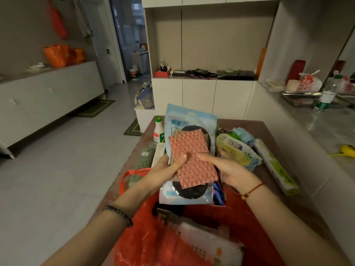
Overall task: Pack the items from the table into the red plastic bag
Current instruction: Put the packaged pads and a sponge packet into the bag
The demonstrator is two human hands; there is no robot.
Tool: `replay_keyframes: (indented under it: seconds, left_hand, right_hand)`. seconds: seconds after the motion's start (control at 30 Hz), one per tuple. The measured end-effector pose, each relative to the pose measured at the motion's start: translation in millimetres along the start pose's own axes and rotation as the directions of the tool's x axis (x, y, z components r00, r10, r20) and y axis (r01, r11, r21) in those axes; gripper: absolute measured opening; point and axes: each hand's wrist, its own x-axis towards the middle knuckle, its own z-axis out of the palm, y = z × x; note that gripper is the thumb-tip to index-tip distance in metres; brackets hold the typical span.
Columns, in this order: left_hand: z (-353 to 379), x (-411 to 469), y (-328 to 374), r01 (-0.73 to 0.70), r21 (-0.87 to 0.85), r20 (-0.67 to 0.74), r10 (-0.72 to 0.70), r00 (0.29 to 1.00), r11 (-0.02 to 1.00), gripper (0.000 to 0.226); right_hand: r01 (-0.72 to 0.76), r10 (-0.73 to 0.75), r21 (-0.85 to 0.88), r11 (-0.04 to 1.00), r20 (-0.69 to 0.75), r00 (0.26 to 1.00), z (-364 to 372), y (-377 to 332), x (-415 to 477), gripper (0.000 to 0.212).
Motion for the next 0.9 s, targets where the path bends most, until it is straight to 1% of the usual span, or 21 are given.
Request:
replay_keyframes:
  seconds: [0.07, 0.1, 0.13, 0.17, 0.2, 0.23, 0.27, 0.3, 0.33, 0.37, 0.4, 0.47, 0.5, 0.57, 0.6, 0.63, 0.67, 0.73, 0.8, 0.87, 0.9]
  left_hand:
    - [-1, -9, 2, -0.012, 0.23, 0.01, 0.01, 1.0, 0.973, 0.071]
    - [-5, -11, 0, 0.007, 0.281, 0.0, -0.007, 1.0, 0.96, 0.078]
    - [-10, -13, -2, 0.024, 0.304, -0.022, -0.018, 1.0, 0.953, 0.083]
    - [-19, -12, -9, 0.028, 0.401, -0.087, 0.008, 0.996, 0.916, 0.087]
    - [-31, -9, -18, 0.062, 0.59, -0.153, 0.036, 0.988, 0.805, 0.094]
    - [-44, -8, -28, 0.137, 0.793, -0.196, 0.035, 0.98, 0.594, 0.102]
    - [-54, -7, -38, 0.194, 0.911, -0.215, 0.019, 0.976, 0.364, 0.106]
    - [-63, -5, -49, 0.227, 0.958, -0.225, -0.036, 0.974, 0.175, 0.105]
    - [-66, -6, -54, 0.246, 0.968, -0.24, -0.091, 0.967, 0.06, 0.099]
    - [-71, -6, -59, 0.261, 0.965, -0.255, -0.121, 0.959, 0.035, 0.087]
    - [-73, -6, -61, 0.265, 0.961, -0.256, -0.116, 0.96, 0.076, 0.071]
    - [-77, -5, -61, 0.3, 0.902, -0.275, -0.123, 0.954, 0.31, 0.037]
    - [-79, -5, -57, 0.32, 0.847, -0.285, -0.146, 0.947, 0.425, 0.026]
    - [-82, -5, -50, 0.351, 0.719, -0.289, -0.201, 0.936, 0.6, 0.018]
    - [-81, -5, -45, 0.365, 0.66, -0.291, -0.224, 0.93, 0.657, 0.017]
    - [-83, -6, -41, 0.379, 0.617, -0.291, -0.248, 0.924, 0.689, 0.016]
    - [-83, -6, -39, 0.385, 0.591, -0.284, -0.263, 0.922, 0.709, 0.015]
    - [-87, -4, -39, 0.367, 0.56, -0.268, -0.257, 0.928, 0.742, 0.024]
    - [-88, -3, -38, 0.35, 0.468, -0.249, -0.259, 0.933, 0.811, 0.027]
    - [-86, -3, -34, 0.31, 0.353, -0.24, -0.234, 0.942, 0.883, 0.019]
    - [-85, -2, -32, 0.284, 0.303, -0.243, -0.214, 0.946, 0.91, 0.017]
  right_hand:
    - [0.053, -0.053, 0.037, 0.998, -0.015, 0.999, 1, 10, -3, 0.046]
    - [0.116, -0.114, 0.039, 0.992, -0.049, 0.992, 1, 13, -5, 0.037]
    - [0.209, -0.205, 0.032, 0.977, -0.113, 0.972, -1, 15, -7, 0.035]
    - [0.31, -0.303, 0.004, 0.951, -0.211, 0.93, -2, 17, -9, 0.038]
    - [0.403, -0.4, -0.059, 0.913, -0.317, 0.86, -3, 18, -13, 0.044]
    - [0.471, -0.491, -0.153, 0.869, -0.395, 0.776, -4, 21, -17, 0.052]
    - [0.527, -0.568, -0.22, 0.821, -0.415, 0.711, -3, 25, -21, 0.056]
    - [0.577, -0.629, -0.257, 0.776, -0.392, 0.671, 1, 33, -27, 0.056]
    - [0.615, -0.681, -0.293, 0.732, -0.338, 0.649, 7, 45, -34, 0.053]
    - [0.64, -0.722, -0.337, 0.69, -0.261, 0.641, 14, 61, -40, 0.051]
    - [0.653, -0.741, -0.375, 0.658, -0.165, 0.651, 21, 77, -44, 0.05]
    - [0.626, -0.71, -0.477, 0.616, 0.006, 0.704, 28, 108, -48, 0.045]
    - [0.609, -0.702, -0.558, 0.564, 0.065, 0.71, 25, 120, -48, 0.044]
    - [0.578, -0.731, -0.733, 0.359, 0.164, 0.662, 12, 134, -41, 0.047]
    - [0.552, -0.746, -0.798, 0.242, 0.211, 0.632, 6, 136, -38, 0.048]
    - [0.521, -0.746, -0.844, 0.126, 0.265, 0.611, 1, 137, -36, 0.048]
    - [0.48, -0.724, -0.877, 0.011, 0.324, 0.609, -3, 136, -33, 0.05]
    - [0.392, -0.635, -0.899, -0.195, 0.42, 0.649, -7, 132, -25, 0.061]
    - [0.327, -0.568, -0.905, -0.273, 0.426, 0.704, -12, 127, -13, 0.071]
    - [0.251, -0.57, -0.92, -0.301, 0.384, 0.726, -16, 126, -5, 0.07]
    - [0.239, -0.553, -0.923, -0.3, 0.373, 0.745, -13, 126, -4, 0.067]
